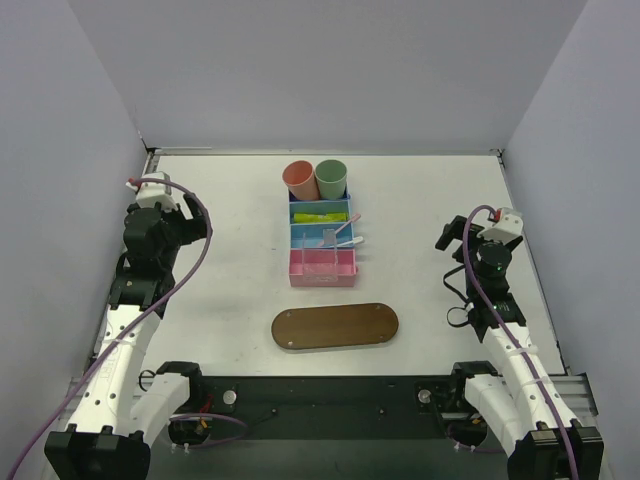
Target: Prepare toiletry sets of a toothbrush and toothpaste on the tray
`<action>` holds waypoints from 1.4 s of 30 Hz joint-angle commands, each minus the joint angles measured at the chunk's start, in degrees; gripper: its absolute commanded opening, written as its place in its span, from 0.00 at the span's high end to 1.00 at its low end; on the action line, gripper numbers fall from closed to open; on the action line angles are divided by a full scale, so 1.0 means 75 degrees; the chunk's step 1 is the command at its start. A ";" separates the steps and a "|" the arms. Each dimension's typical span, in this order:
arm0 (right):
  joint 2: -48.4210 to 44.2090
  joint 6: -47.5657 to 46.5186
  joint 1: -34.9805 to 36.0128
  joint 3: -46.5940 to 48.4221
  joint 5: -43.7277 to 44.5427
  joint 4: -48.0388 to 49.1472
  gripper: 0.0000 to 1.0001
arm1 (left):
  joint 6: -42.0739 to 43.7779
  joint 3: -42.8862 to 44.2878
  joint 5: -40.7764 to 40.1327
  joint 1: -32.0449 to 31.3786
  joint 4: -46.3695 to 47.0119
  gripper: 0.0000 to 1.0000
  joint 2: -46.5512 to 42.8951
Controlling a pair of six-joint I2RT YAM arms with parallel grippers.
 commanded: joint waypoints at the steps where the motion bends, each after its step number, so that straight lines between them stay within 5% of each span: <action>1: -0.0137 0.0178 -0.0067 0.0379 -0.0273 0.0129 0.00 | -0.0255 0.0238 -0.0362 0.0043 0.0092 0.09 -0.0115; 15: -0.0196 0.0271 -0.0078 0.0800 -0.1105 -0.0210 0.02 | -0.0538 -0.0031 -0.1008 0.0136 0.0185 0.08 -0.0561; 21: 0.0541 0.0073 0.0015 0.2263 -0.1164 -0.1908 0.16 | -0.0303 0.0319 -0.0202 -0.0050 0.0268 0.23 -0.0058; 28: 0.1093 -0.0314 0.0845 0.3213 -0.1164 -0.2999 0.21 | -0.0255 0.1853 -0.0167 -0.1573 -0.0271 0.26 0.2117; 42: 0.1141 -0.0291 0.1726 0.3813 -0.1550 -0.4300 0.26 | -0.2635 0.6235 0.2354 -0.1657 -0.0352 0.36 0.7767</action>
